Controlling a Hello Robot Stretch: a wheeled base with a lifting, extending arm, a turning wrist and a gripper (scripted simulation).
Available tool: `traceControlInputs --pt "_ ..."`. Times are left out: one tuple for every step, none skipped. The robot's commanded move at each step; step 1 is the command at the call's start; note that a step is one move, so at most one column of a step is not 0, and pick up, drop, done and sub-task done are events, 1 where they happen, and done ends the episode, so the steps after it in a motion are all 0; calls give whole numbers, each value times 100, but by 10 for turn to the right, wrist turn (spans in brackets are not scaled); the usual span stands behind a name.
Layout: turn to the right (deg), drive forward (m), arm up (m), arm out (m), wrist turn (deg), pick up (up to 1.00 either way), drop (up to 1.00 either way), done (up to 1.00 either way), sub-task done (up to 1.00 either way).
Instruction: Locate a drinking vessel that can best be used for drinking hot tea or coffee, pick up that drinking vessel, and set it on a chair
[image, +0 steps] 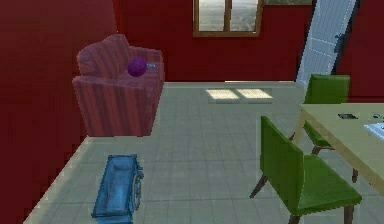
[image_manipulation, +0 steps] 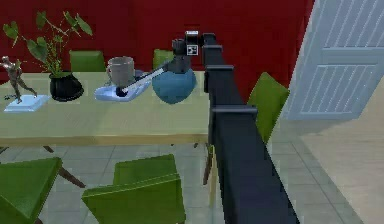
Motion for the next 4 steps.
traceControlInputs --pt "0 0 -34 0 0 0 0 0 0" --pt "0 0 -32 0 0 0 0 0 0" --pt "0 0 0 0 0 0 100 0 0" --pt "0 0 10 0 0 0 0 0 0"
